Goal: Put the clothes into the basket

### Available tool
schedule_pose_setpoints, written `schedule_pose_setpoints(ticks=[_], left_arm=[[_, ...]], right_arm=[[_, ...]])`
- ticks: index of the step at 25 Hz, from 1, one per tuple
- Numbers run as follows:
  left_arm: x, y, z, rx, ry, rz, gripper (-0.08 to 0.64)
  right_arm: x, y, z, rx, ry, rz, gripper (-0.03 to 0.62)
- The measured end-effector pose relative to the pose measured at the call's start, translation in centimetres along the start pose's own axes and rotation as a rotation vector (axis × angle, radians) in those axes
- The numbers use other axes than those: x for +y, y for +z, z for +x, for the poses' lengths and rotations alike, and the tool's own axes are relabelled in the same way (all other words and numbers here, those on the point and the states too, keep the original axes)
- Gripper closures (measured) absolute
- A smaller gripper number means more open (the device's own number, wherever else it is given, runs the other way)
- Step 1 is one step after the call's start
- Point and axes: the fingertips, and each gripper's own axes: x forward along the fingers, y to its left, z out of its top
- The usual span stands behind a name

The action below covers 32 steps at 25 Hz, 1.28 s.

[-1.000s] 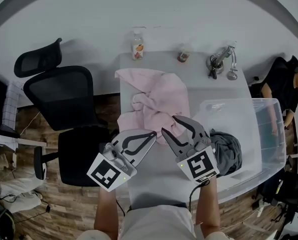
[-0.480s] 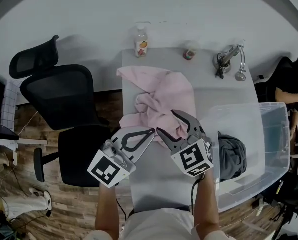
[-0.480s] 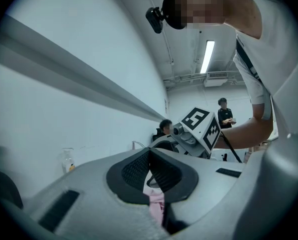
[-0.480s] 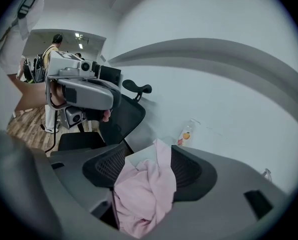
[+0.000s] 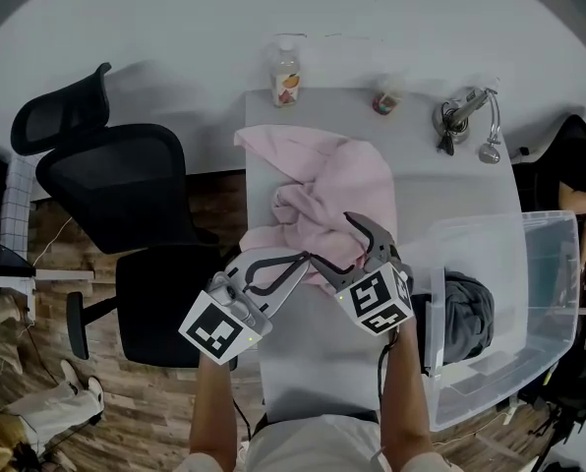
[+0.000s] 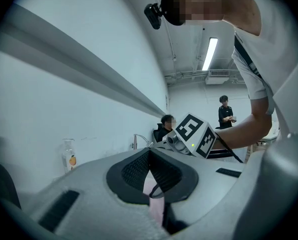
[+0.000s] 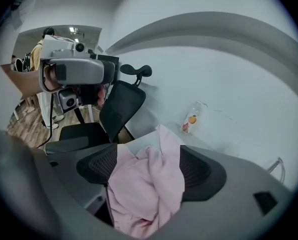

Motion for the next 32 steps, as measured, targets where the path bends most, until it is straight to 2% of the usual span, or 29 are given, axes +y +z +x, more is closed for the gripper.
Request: schedule_pose_setpoints(ticks=[13,26,32], left_arm=[[1.9,-3.4,2.6,0.028,-0.006,-0.036,0.555],[2.8,-5.9,4.5,0.05,-0.022,-0.067,0.555],[2.9,-6.7,5.1,0.056,-0.023,-0.079,0.555]], right_arm=[[-0.4,-6.1,5.2,0.056,0.048,0.053,0.022],[-1.3,-10.2,8.7,0.113,0.041,0.072,0.017],[-1.2,-12.1,10.5,0.158,0.063,0.065,0.017]])
